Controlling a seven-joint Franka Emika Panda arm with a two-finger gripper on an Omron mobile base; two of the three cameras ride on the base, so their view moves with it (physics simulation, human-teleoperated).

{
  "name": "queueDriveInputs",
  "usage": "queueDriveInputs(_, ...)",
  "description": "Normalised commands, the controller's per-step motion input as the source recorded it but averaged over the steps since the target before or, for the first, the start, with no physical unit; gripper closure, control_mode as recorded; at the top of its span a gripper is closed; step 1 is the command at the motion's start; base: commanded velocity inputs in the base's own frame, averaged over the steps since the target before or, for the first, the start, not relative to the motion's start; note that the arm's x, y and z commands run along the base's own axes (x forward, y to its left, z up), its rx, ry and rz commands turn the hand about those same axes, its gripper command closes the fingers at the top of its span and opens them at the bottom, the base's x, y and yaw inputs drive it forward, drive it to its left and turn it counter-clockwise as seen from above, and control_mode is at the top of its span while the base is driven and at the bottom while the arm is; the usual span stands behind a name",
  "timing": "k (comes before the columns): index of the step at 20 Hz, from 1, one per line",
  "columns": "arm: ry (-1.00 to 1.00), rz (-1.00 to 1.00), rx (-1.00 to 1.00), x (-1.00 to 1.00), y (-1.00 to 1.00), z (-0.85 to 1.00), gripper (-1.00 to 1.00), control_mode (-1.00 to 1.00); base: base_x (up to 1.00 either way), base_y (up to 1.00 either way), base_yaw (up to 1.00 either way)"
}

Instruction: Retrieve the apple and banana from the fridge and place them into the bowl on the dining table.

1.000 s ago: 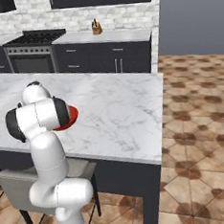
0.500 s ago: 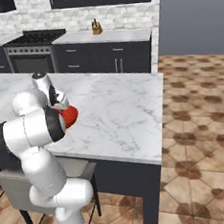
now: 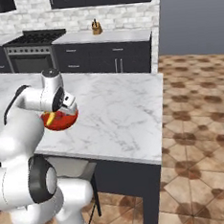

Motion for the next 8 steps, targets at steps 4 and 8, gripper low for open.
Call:
queueDriveInputs(4, 0.01, -0.14, 0.25, -1.0, -0.95, 0.28, -1.0, -1.0, 0.0, 0.0, 0.0)
queueDriveInputs(8, 0.0, -0.12, 0.24, -1.0, -0.87, 0.39, -1.0, -1.0, 0.0, 0.0, 0.0)
